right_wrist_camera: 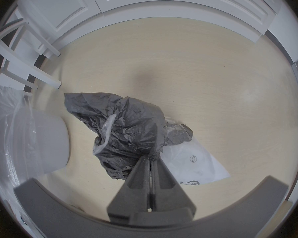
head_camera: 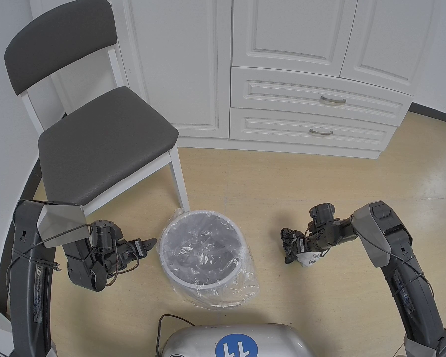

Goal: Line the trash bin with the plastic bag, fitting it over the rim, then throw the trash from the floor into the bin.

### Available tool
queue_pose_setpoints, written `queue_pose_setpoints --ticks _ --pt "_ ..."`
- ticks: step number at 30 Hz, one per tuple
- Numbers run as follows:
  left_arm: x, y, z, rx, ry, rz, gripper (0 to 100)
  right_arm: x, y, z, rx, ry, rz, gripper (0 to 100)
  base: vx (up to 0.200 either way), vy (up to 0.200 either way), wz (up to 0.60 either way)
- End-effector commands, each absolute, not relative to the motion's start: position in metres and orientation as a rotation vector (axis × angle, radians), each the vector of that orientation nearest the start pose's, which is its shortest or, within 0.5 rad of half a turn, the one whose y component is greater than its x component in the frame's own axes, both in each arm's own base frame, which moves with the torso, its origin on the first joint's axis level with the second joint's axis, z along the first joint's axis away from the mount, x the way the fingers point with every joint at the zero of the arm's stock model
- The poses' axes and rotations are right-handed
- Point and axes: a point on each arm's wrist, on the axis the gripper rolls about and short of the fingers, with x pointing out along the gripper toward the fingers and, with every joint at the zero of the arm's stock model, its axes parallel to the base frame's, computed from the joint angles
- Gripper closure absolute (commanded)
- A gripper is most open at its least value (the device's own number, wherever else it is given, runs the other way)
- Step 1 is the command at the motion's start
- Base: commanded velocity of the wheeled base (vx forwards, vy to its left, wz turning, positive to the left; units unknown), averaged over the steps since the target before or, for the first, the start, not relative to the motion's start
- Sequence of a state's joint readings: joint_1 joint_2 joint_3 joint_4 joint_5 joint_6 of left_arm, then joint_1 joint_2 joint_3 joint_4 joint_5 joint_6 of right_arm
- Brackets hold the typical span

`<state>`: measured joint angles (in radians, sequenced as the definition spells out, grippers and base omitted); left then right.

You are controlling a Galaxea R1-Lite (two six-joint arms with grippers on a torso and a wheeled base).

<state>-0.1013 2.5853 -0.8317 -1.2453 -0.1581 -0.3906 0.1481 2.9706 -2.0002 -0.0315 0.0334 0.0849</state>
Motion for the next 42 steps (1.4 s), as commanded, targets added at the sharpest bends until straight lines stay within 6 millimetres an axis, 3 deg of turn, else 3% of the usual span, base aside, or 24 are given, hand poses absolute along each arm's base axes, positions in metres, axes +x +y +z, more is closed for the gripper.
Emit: queue_pose_setpoints --ticks 1,4,7,9,14,26,37,42 --pt "0.384 -0.043 -0.077 -0.395 0.554 -0.151 0 0.513 0.079 -0.129 0.019 0.918 0.127 100 0.000 0.000 0.00" --pt "0.384 -0.043 -0.077 -0.395 0.554 -0.151 0 0.517 0.082 -0.116 0.025 0.877 0.117 100 0.000 0.000 0.00" --pt "0.384 -0.043 -0.077 -0.395 0.554 -0.152 0 0.523 0.085 -0.076 0.082 0.825 0.101 100 0.000 0.000 0.00" --pt "0.384 -0.043 -0.077 -0.395 0.555 -0.150 0 0.521 0.084 -0.061 0.124 0.819 0.095 100 0.000 0.000 0.00" --pt "0.384 -0.043 -0.077 -0.395 0.556 -0.152 0 0.514 0.077 -0.054 0.155 0.840 0.090 100 0.000 0.000 0.00" --pt "0.384 -0.043 -0.077 -0.396 0.556 -0.153 0 0.502 0.082 -0.013 0.208 0.819 0.147 100 0.000 0.000 0.00" --pt "0.383 -0.043 -0.078 -0.391 0.546 -0.153 0 0.479 0.078 0.057 0.228 0.722 0.200 100 0.000 0.000 0.00" --pt "0.378 -0.034 -0.083 -0.322 0.372 -0.106 0 0.452 0.083 0.103 0.225 0.612 0.240 100 0.000 0.000 0.00"
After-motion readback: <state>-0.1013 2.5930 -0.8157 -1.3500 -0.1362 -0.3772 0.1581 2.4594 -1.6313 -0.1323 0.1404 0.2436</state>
